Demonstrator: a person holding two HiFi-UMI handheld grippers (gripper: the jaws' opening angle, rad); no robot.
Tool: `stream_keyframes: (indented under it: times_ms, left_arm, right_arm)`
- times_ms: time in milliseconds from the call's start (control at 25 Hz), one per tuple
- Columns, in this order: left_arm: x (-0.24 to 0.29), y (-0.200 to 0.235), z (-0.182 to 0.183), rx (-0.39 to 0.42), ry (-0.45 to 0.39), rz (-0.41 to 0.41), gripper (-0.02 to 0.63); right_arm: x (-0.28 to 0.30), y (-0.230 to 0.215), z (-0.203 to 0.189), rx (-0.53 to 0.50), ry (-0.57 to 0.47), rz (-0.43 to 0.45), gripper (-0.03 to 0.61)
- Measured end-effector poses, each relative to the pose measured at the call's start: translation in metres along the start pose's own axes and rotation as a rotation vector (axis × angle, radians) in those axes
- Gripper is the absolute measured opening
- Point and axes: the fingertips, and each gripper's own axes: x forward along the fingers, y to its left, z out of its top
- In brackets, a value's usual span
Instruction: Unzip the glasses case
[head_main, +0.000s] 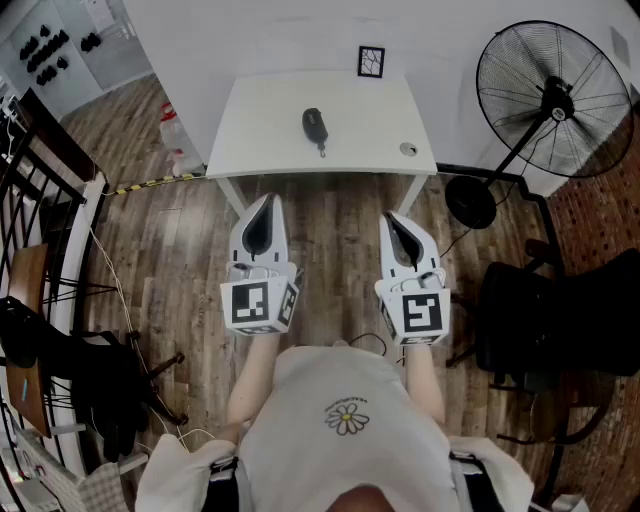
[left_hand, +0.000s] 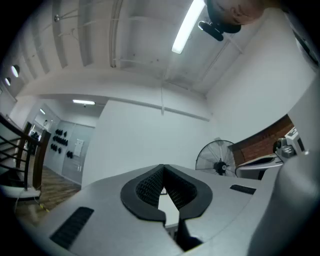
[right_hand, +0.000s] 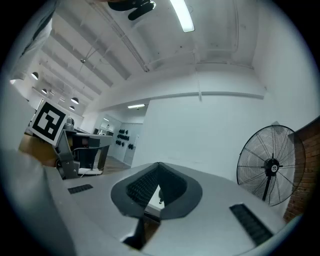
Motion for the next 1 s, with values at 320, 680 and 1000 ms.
stream_keyframes:
  times_ms: [320, 680, 1000]
  left_arm:
    - [0.007, -0.003, 0.005, 0.025, -0.027, 0.003, 0.006]
    - [-0.005, 0.010, -0.009, 0.033, 0.026, 0.068, 0.006]
    - [0.026, 0.029, -0.024, 0.028, 0.014, 0.086, 0.006]
  right_arm:
    - [0.000, -0.010, -0.007, 0.027, 0.009, 0.002, 0.006]
    - [0.000, -0.001, -0.033, 0.134, 0.058, 0.051, 0.006]
    - [0.018, -0.011, -0.046, 0.091, 0.065, 0.071, 0.006]
